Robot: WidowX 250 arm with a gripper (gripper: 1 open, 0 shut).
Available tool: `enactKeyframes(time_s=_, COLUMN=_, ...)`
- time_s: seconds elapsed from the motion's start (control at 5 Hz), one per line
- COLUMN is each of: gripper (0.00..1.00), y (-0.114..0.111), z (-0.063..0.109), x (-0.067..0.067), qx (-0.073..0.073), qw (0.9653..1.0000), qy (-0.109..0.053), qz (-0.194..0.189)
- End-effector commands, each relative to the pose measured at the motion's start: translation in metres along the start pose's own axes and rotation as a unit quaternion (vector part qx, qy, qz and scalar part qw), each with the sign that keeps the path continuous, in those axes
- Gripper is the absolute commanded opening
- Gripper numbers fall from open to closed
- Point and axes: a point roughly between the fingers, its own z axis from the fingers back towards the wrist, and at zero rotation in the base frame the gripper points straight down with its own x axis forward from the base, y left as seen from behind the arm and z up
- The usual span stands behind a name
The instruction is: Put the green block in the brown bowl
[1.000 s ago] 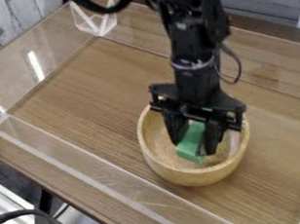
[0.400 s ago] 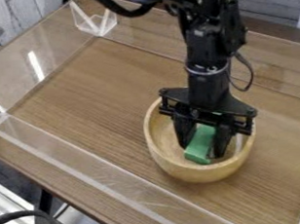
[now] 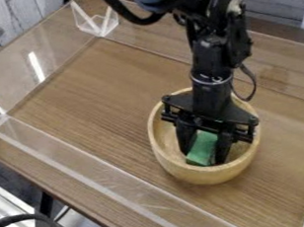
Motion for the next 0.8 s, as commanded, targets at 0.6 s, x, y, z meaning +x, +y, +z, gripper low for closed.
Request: enactKeyframes(time_s=0.6, gripper=0.0, y=0.0017, z=0.0127, x=0.0013, qx=0.001, qw=0.9992, qy=0.004, qz=-0.039)
